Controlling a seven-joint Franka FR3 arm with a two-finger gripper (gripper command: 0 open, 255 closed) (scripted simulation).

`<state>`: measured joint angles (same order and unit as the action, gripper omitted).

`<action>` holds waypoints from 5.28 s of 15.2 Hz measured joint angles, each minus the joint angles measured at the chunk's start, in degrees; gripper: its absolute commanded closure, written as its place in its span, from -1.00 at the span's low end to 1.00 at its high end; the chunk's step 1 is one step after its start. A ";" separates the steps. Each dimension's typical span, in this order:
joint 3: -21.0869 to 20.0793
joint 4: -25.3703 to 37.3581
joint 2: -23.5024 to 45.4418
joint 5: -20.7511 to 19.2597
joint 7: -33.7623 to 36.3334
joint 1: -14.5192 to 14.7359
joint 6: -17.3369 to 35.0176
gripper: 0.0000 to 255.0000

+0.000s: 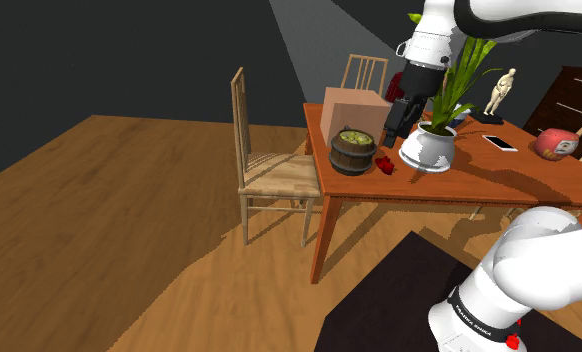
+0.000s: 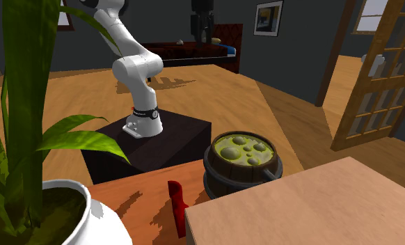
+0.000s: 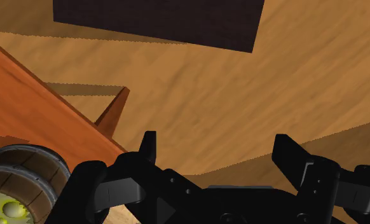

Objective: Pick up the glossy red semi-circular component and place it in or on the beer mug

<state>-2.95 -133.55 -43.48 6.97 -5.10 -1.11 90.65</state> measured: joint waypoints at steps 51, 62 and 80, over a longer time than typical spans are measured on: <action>24.84 14.00 57.75 -0.95 -37.47 -15.06 42.47 -1.00; 24.84 14.04 57.74 -0.94 -37.52 -15.08 42.46 1.00; 25.77 18.97 51.13 -4.51 -35.18 -14.22 31.42 1.00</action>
<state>22.82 -114.57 7.65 2.46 -40.28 -15.33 122.07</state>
